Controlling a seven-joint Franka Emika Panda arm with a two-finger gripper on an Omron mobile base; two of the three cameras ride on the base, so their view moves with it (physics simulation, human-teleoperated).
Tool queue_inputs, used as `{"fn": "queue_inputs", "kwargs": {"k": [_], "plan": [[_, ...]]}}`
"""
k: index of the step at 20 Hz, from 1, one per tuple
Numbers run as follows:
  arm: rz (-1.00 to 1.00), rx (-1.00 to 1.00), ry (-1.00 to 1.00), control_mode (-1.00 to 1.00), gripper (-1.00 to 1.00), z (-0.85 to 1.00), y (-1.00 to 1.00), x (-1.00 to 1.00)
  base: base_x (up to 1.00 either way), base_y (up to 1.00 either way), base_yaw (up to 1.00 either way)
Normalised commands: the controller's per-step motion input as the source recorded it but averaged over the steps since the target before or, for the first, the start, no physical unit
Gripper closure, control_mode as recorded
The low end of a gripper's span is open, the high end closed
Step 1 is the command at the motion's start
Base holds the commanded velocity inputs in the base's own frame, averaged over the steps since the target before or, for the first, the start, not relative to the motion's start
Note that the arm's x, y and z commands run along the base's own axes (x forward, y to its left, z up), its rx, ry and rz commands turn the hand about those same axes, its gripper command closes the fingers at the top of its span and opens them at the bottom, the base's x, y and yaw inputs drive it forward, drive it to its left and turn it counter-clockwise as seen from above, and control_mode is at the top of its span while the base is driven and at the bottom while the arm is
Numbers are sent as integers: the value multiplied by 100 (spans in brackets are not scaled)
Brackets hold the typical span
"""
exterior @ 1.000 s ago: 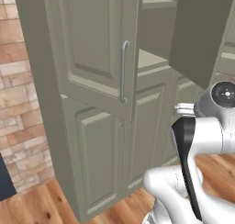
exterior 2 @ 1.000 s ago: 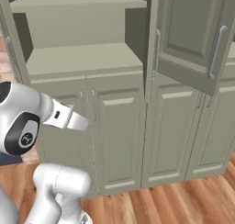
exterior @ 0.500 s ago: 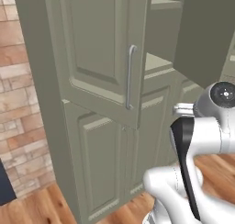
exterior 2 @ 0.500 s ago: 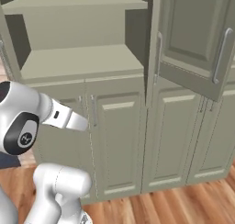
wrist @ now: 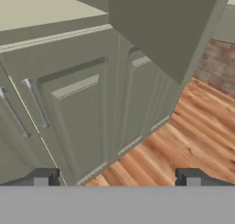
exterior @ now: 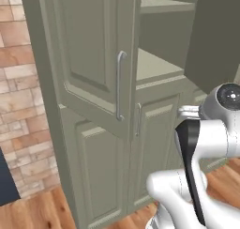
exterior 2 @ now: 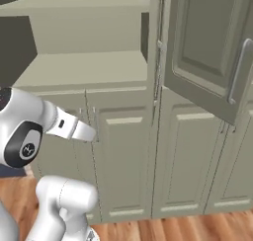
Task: Close all open cabinet doors.
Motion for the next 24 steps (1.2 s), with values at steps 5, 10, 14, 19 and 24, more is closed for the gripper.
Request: {"fn": "queue_inputs", "kwargs": {"k": [5, 10, 14, 19, 24], "plan": [[0, 0, 0, 100, -100, 0, 0, 0, 22, -13, 33], [0, 0, 0, 100, -100, 0, 0, 0, 9, -33, 36], [0, 0, 0, 100, -100, 0, 0, 0, 14, -51, 32], [0, 0, 0, 100, -100, 0, 0, 0, 21, -46, 25], [0, 0, 0, 100, -100, 0, 0, 0, 31, -23, 17]]}}
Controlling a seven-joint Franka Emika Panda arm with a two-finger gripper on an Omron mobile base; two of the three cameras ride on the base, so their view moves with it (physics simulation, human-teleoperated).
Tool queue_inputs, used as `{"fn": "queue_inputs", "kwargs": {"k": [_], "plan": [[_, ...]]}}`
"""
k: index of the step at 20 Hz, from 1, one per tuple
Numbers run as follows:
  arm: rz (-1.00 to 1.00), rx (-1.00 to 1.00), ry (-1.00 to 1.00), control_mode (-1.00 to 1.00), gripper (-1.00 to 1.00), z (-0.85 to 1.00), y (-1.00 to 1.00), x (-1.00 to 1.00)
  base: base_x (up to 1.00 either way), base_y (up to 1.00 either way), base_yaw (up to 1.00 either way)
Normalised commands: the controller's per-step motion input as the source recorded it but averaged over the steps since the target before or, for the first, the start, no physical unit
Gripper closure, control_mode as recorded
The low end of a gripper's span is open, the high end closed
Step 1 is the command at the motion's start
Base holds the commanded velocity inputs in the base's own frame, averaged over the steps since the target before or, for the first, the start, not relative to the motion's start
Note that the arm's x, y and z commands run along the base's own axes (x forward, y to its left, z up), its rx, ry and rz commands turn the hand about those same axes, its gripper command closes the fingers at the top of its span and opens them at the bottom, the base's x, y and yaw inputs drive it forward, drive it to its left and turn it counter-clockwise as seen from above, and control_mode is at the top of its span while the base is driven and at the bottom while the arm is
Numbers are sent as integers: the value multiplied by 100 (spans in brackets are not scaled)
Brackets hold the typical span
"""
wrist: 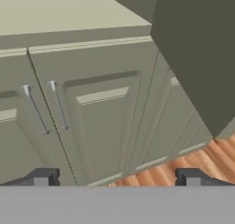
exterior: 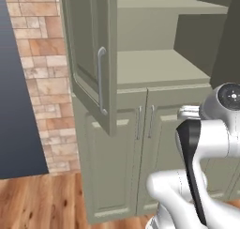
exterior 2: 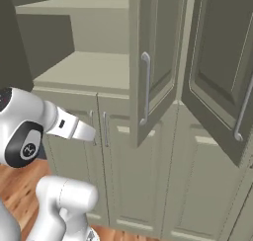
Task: Close all open cabinet doors.
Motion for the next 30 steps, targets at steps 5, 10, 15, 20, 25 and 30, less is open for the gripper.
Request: {"fn": "queue_inputs", "kwargs": {"k": [5, 10, 15, 20, 25, 30], "plan": [[0, 0, 0, 100, -100, 0, 0, 0, 48, -1, 10], [0, 0, 0, 100, -100, 0, 0, 0, 29, 0, 8], [0, 0, 0, 100, -100, 0, 0, 0, 0, 0, 0], [0, 0, 0, 100, -100, 0, 0, 0, 0, 0, 0], [0, 0, -4, -100, -100, 0, 0, -23, 0, 0, 0], [0, 0, -21, -100, -100, 0, -1, -71, 0, 0, 0]]}}
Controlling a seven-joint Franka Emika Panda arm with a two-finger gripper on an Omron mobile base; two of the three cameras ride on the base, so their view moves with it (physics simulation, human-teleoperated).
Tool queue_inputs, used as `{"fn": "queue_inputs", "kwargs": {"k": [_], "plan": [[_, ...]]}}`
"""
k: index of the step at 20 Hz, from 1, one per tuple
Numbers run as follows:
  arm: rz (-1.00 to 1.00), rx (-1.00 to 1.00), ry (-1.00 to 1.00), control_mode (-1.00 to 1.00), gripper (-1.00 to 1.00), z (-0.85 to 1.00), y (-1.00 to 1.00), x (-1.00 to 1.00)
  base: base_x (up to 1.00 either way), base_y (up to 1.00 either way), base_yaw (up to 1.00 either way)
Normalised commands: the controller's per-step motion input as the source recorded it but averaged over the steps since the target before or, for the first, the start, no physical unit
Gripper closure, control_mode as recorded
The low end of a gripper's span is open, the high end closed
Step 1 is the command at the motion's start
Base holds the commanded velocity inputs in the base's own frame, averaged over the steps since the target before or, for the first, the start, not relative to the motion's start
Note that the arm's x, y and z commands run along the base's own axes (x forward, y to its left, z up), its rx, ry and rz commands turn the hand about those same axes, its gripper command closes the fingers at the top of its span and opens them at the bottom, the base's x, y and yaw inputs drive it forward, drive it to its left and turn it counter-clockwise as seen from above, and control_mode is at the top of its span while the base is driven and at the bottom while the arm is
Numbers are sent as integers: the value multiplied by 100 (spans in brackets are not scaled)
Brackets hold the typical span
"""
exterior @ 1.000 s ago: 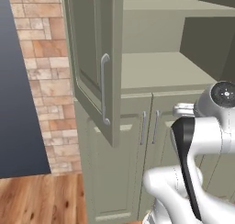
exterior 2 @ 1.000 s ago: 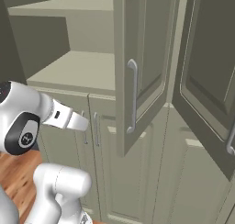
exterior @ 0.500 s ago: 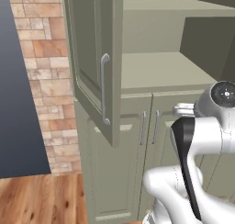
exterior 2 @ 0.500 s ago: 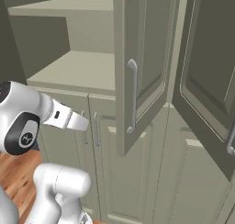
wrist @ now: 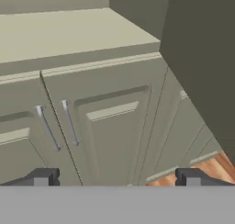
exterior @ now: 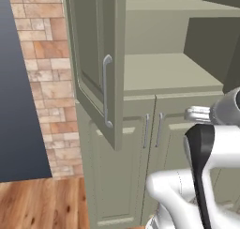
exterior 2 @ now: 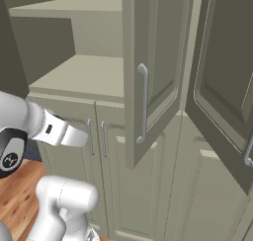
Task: Close all open cabinet doors.
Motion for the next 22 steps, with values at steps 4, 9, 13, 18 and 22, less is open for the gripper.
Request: {"fn": "queue_inputs", "kwargs": {"k": [4, 9, 13, 18, 22], "plan": [[3, -2, -28, -100, -100, 11, -21, -69, 0, 0, 0], [5, -2, -29, -100, -100, 2, -17, -73, 0, 0, 0], [5, -1, -27, -100, -100, 0, -5, -67, 0, 0, 0], [3, 0, -21, -100, -100, 0, -17, -42, 0, 0, 0], [7, 1, -14, -100, -100, 0, -56, -3, 0, 0, 0]]}}
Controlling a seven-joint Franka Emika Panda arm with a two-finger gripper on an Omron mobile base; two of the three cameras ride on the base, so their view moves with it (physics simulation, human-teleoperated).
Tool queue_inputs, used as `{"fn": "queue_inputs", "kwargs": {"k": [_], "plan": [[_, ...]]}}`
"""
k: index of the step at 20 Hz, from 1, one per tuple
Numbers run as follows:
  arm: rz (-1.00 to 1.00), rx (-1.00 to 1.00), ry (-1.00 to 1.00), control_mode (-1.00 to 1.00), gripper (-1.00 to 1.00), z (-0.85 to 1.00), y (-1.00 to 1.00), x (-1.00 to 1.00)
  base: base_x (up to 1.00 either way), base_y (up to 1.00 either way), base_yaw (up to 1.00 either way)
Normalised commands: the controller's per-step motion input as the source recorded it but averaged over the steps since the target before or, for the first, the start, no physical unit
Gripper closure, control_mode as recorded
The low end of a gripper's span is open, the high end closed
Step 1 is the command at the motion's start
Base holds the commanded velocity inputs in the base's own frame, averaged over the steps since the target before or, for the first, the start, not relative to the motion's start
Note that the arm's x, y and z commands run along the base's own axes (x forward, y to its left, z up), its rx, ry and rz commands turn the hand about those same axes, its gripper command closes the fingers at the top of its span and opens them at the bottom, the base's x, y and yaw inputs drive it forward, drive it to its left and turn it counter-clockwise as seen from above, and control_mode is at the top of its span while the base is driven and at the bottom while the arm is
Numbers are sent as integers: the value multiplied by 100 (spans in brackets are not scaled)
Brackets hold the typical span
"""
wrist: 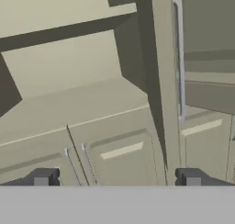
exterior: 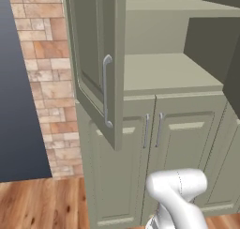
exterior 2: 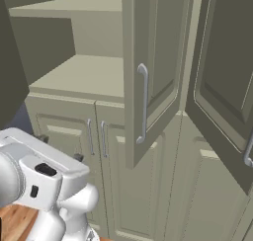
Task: Close all open cabinet doors.
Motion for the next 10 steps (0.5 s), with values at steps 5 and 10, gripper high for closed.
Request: {"fn": "queue_inputs", "kwargs": {"k": [5, 10], "plan": [[10, 7, -13, -100, -100, 0, -83, 0, 0, 0, 0], [17, 14, -8, -100, -100, 0, -65, 22, 0, 0, 0]]}}
